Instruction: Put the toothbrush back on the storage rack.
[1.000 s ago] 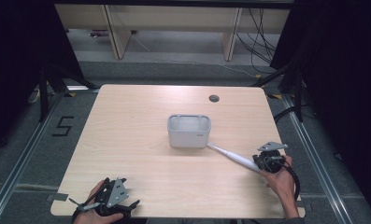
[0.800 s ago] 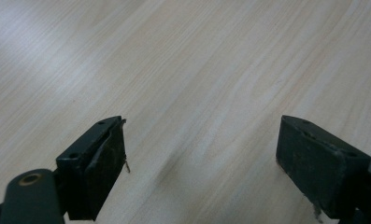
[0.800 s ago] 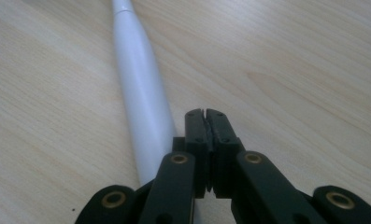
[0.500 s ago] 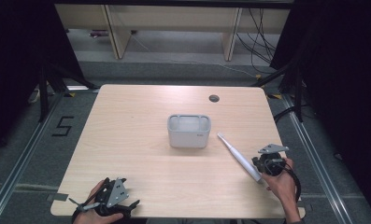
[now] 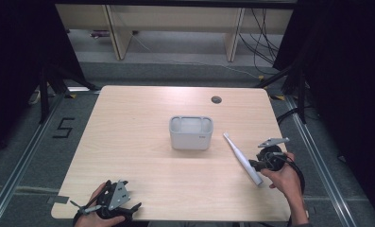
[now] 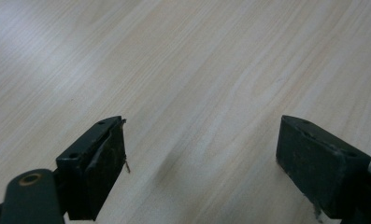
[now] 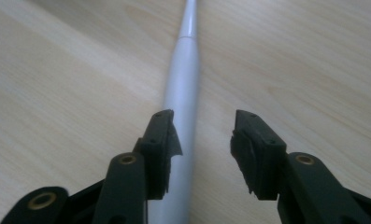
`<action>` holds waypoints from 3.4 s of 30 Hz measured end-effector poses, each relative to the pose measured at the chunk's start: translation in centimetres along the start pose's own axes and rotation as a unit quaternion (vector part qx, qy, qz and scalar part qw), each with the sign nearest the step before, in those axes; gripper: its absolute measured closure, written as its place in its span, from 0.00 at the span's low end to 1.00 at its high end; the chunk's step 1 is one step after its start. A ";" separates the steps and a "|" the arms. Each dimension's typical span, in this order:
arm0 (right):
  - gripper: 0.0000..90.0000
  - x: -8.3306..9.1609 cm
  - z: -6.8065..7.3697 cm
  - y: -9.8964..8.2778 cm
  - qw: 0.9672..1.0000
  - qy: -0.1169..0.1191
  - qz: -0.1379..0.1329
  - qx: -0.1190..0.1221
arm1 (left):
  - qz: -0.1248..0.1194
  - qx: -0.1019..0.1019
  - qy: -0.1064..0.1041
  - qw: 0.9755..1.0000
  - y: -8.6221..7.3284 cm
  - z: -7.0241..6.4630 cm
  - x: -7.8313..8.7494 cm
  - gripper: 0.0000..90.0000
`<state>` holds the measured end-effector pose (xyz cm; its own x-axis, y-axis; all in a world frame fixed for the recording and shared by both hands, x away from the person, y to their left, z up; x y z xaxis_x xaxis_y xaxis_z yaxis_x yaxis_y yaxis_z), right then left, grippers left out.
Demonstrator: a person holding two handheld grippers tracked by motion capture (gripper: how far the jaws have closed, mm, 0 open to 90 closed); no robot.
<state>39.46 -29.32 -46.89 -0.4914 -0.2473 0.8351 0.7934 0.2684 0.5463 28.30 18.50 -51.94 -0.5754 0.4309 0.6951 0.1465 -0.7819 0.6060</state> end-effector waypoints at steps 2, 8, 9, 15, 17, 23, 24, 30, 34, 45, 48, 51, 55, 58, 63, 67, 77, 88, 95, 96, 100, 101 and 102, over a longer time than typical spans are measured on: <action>0.62 -0.2 0.3 0.5 1.000 0.004 0.013 0.011 | 0.003 -0.003 0.004 1.000 0.0 0.0 0.0 0.17; 0.60 -1.5 0.7 1.9 0.998 -0.004 0.060 0.016 | 0.004 -0.003 0.004 1.000 0.0 0.0 0.0 0.17; 0.60 -1.5 0.7 1.9 0.998 -0.004 0.060 0.016 | 0.004 -0.003 0.004 1.000 0.0 0.0 0.0 0.17; 0.62 -3.0 1.1 3.1 0.993 -0.008 0.115 0.038 | 0.001 -0.003 -0.001 1.000 0.0 0.0 0.0 0.17; 0.63 -3.2 1.1 3.3 0.992 -0.012 0.123 0.031 | 0.001 -0.002 0.000 1.000 0.0 0.0 0.0 0.17; 0.63 -3.5 1.5 3.6 0.990 -0.008 0.141 0.026 | 0.000 -0.001 0.000 1.000 0.0 0.0 0.0 0.17; 0.64 -3.6 1.4 3.7 0.988 -0.010 0.148 0.040 | 0.004 -0.004 0.003 1.000 0.0 0.1 0.0 0.17; 0.68 -4.2 1.4 3.8 0.986 -0.013 0.161 0.036 | 0.002 -0.003 -0.001 1.000 0.0 0.0 0.0 0.17; 0.70 -4.6 1.5 3.9 0.984 -0.014 0.173 0.036 | 0.002 -0.003 -0.004 1.000 0.0 0.1 0.0 0.17; 0.73 -5.4 1.8 4.5 0.974 -0.019 0.218 0.052 | 0.002 -0.003 0.000 1.000 0.0 0.1 0.0 0.17; 0.73 -5.5 1.9 4.7 0.972 -0.019 0.228 0.051 | -0.005 -0.001 -0.003 1.000 0.0 0.1 -0.1 0.17; 0.73 -5.7 1.8 4.8 0.970 -0.020 0.238 0.052 | 0.002 -0.002 -0.004 1.000 0.0 0.1 0.0 0.17; 0.74 -5.8 1.9 4.9 0.966 -0.023 0.252 0.047 | -0.001 -0.002 0.000 1.000 0.0 0.1 0.0 0.17; 0.74 -6.0 1.8 5.0 0.965 -0.019 0.257 0.054 | -0.006 -0.001 -0.004 1.000 0.0 0.0 -0.1 0.17; 0.74 -6.2 1.7 5.0 0.963 -0.013 0.264 0.050 | 0.001 -0.002 0.000 1.000 0.0 0.1 0.0 0.17; 0.74 -6.3 1.6 5.2 0.962 -0.015 0.264 0.071 | -0.002 -0.003 -0.002 1.000 0.0 0.1 -0.1 0.17; 0.74 -6.1 1.5 5.0 0.960 -0.008 0.275 0.055 | 0.002 -0.002 0.000 1.000 0.0 0.1 -0.1 0.17; 0.74 -3.4 0.2 5.2 0.978 -0.006 0.204 0.033 | 0.001 -0.001 0.001 1.000 0.0 0.1 -0.1 0.17; 0.74 -1.2 -0.1 5.8 0.991 0.017 0.135 0.015 | -0.005 0.002 -0.002 1.000 0.0 0.2 -0.2 0.17; 0.74 -1.0 -0.3 6.0 0.993 0.015 0.111 0.025 | -0.004 0.002 0.000 1.000 -0.1 0.2 -0.2 0.17; 0.74 -0.7 -0.4 6.1 0.997 0.015 0.078 0.020 | -0.005 0.001 -0.003 1.000 -0.1 0.1 -0.2 0.17; 0.74 -0.7 -0.6 6.1 0.997 0.016 0.067 0.025 | -0.005 0.002 -0.003 1.000 -0.1 0.1 -0.2 0.17; 0.74 -0.7 -0.6 6.1 0.997 0.016 0.067 0.025 | -0.005 0.002 -0.003 1.000 -0.1 0.1 -0.2 0.17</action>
<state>44.89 -28.07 -44.22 -0.3701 -0.2357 0.8986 0.8315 0.3473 0.4335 28.51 18.54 -52.03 -0.5722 0.4410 0.6915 0.1444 -0.7758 0.6142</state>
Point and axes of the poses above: each handheld gripper's, and its own axes: x roughly backward along the jaws, y roughly out of its top, z roughly to its left, the point moved 2 cm from there along -x, roughly forward along the jaws, and after that the axes turned 11 degrees about -x, right-handed, at the moved point
